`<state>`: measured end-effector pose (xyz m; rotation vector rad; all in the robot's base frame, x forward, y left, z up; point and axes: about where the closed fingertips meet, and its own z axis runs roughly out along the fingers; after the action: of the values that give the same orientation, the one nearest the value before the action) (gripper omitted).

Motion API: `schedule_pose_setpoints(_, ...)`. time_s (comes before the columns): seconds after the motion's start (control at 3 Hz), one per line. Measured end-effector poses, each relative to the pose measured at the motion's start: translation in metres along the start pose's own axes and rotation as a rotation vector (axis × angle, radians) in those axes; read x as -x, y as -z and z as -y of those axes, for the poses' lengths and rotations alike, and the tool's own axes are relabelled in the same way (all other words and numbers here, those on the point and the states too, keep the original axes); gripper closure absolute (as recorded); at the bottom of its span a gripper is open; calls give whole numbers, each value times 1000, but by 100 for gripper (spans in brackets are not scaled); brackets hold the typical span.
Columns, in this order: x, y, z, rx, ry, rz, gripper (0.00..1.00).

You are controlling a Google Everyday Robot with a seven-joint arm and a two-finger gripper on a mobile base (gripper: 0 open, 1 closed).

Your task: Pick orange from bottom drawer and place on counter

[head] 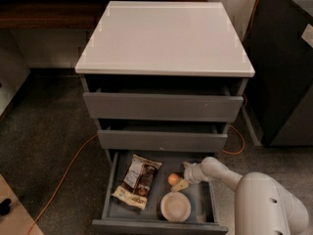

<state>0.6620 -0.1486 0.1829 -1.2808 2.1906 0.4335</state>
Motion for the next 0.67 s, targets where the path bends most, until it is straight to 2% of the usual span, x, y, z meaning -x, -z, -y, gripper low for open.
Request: schedule_pose_setpoints(0.67, -2, -17, 1, 8, -30, -10, 0)
